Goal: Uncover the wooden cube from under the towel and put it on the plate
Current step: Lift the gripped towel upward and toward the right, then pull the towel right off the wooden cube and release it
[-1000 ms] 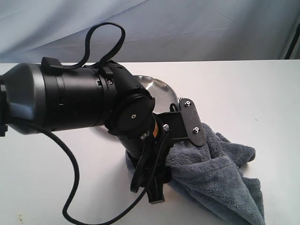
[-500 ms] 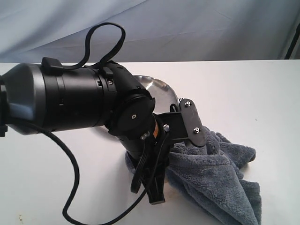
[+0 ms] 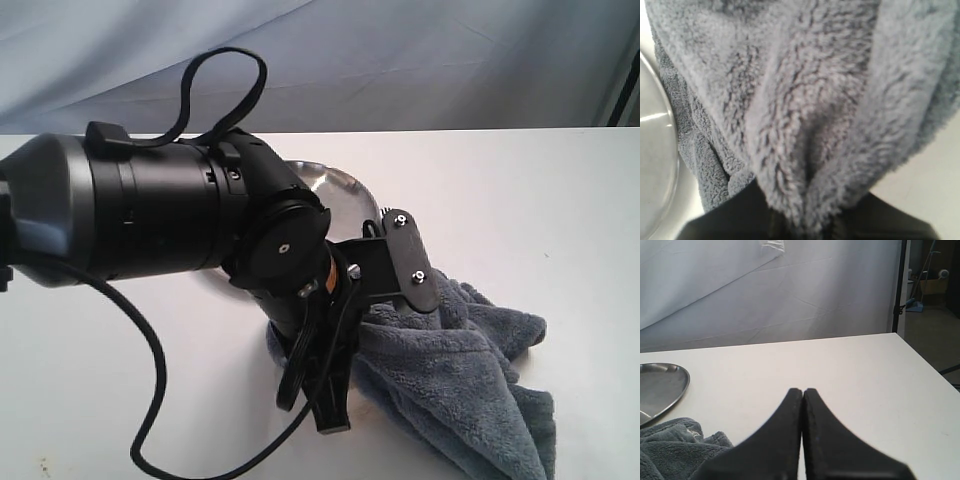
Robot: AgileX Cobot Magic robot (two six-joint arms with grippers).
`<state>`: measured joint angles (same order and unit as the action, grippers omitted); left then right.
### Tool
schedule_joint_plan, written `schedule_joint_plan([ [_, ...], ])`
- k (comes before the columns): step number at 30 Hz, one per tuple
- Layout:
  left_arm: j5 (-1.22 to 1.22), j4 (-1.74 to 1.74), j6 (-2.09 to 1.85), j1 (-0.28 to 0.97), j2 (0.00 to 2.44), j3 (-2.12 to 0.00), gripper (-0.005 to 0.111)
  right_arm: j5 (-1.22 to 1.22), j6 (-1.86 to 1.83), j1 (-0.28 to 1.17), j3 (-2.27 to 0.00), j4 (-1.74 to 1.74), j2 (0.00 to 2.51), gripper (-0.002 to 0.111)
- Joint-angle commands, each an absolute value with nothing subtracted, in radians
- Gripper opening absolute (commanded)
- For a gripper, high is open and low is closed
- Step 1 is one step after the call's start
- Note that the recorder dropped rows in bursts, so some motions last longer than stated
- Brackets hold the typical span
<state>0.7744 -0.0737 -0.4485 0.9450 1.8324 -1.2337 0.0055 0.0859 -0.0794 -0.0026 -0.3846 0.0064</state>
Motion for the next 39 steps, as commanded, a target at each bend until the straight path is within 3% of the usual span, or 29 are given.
schedule_joint_plan([
  [1,0.756,-0.126,-0.391,0.947,1.786,-1.239,0.0,0.017,0.09,-0.079,0.0,-0.39,0.0,0.003],
  [11,0.664,-0.201,-0.308,0.947,1.782,-1.242,0.0,0.017,0.09,-0.079,0.0,-0.39,0.0,0.003],
  [19,0.642,-0.332,-0.282,0.947,1.782,-1.412,0.0,0.017,0.09,-0.079,0.0,-0.39,0.0,0.003],
  [31,0.579,-0.305,-0.238,0.947,1.8,-1.46,0.0,0.017,0.09,-0.079,0.0,-0.39,0.0,0.003],
  [39,0.291,-0.29,-0.233,0.947,1.843,-1.46,0.0,0.017,0.09,-0.079,0.0,-0.39,0.0,0.003],
])
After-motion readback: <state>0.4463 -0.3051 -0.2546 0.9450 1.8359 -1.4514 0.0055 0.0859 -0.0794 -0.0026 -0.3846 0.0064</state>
